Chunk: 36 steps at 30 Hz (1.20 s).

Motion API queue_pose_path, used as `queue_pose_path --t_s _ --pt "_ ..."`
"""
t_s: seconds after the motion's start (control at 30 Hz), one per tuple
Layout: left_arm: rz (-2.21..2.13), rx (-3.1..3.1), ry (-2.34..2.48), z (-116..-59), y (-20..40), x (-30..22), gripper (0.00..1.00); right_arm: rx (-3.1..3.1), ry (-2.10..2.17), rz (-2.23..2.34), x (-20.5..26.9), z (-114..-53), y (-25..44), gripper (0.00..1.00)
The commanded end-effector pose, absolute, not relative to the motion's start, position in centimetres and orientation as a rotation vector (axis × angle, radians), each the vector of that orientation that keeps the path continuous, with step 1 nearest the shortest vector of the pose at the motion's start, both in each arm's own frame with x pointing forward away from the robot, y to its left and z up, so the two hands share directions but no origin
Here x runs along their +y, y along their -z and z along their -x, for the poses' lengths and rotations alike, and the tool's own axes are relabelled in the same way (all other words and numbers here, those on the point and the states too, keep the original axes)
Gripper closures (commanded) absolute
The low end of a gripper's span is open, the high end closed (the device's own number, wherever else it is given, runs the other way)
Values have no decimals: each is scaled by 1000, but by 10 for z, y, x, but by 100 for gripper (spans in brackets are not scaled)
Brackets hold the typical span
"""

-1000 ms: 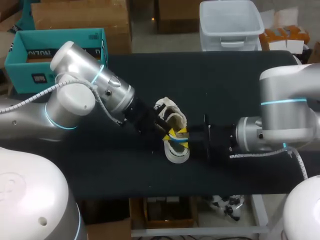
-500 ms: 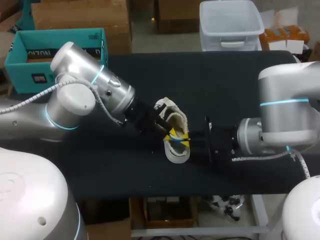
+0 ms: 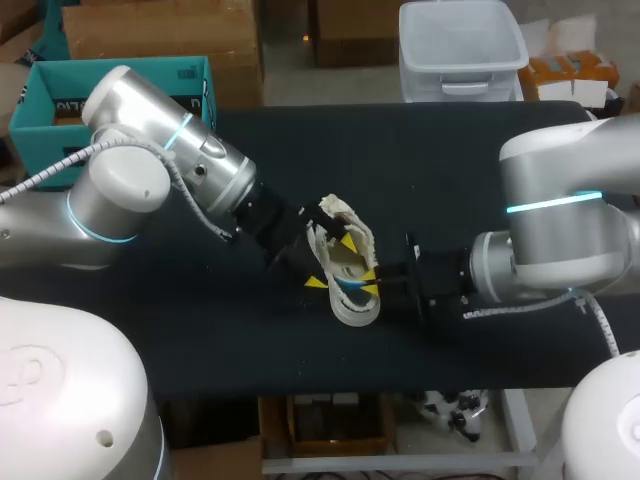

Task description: Open the shoe tongue, take the insole out of the shoe, put the insole back into the shoe, and pack the shoe into the shoebox

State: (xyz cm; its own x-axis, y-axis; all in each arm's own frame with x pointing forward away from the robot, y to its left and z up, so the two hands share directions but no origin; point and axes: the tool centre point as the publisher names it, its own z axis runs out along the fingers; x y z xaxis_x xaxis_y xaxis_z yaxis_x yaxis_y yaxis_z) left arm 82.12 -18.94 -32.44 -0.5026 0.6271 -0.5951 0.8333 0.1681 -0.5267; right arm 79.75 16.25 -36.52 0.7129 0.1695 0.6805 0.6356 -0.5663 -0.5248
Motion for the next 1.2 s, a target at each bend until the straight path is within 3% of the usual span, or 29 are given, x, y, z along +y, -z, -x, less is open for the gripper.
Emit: queue_pose_path --t_s 0.03,0.47,0.57,0.6,0.63,0.8,0.9,0.97,1.2 --pt "-1383 2264 1229 -816 301 -175 0 -638 709 2187 172 -798 369 100" --pt "-1097 2562 1212 -827 256 -133 0 -704 667 2285 181 -785 385 98" --pt "-1060 2586 1204 -829 250 -124 0 -706 686 2295 178 -780 380 73" --pt "-1048 2600 1201 -829 248 -119 0 -711 691 2302 177 -777 376 58" --pt "-1034 2605 1194 -829 248 -117 0 -714 695 2306 176 -776 374 58" --pt "-956 2624 1178 -830 244 -104 0 -740 710 2351 167 -767 357 66" --pt "-909 2644 1168 -829 243 -97 0 -767 726 2370 163 -763 345 81" --pt "-863 2678 1142 -829 241 -91 0 -803 752 2338 164 -764 337 100" --pt "-739 2834 967 -824 239 -76 0 -915 740 2250 182 -779 341 100"
